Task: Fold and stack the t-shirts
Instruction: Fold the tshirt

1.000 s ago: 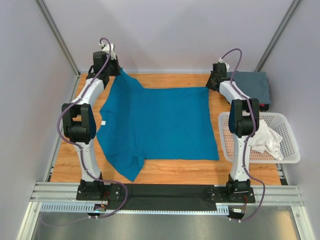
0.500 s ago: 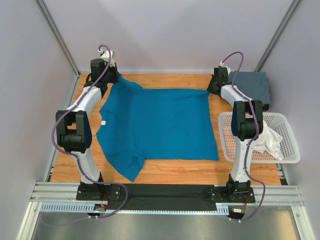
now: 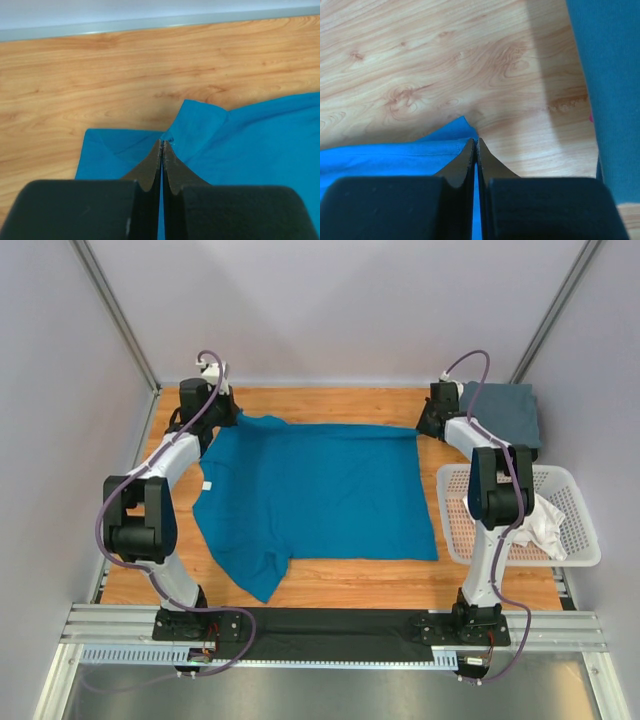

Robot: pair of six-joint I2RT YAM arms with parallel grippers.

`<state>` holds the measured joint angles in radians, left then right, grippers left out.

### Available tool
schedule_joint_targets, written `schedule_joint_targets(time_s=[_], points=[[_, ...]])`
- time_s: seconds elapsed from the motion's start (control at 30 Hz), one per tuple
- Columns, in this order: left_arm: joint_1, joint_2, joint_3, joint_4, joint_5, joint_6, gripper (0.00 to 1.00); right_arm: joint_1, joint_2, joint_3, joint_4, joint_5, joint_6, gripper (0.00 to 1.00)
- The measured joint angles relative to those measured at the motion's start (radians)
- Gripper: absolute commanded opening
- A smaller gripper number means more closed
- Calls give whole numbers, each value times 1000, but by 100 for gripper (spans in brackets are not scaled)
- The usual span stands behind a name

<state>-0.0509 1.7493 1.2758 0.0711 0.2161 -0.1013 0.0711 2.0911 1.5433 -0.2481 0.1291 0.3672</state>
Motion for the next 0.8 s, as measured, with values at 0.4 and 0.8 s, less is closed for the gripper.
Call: schedule_joint_targets(time_s=[0.4, 0.8], points=[[0, -113, -117, -3, -2, 8, 0, 0, -42, -71, 6, 0, -21, 0], [-6, -198, -212, -73, -32, 8, 0, 0, -90, -90, 5, -5, -33, 0]])
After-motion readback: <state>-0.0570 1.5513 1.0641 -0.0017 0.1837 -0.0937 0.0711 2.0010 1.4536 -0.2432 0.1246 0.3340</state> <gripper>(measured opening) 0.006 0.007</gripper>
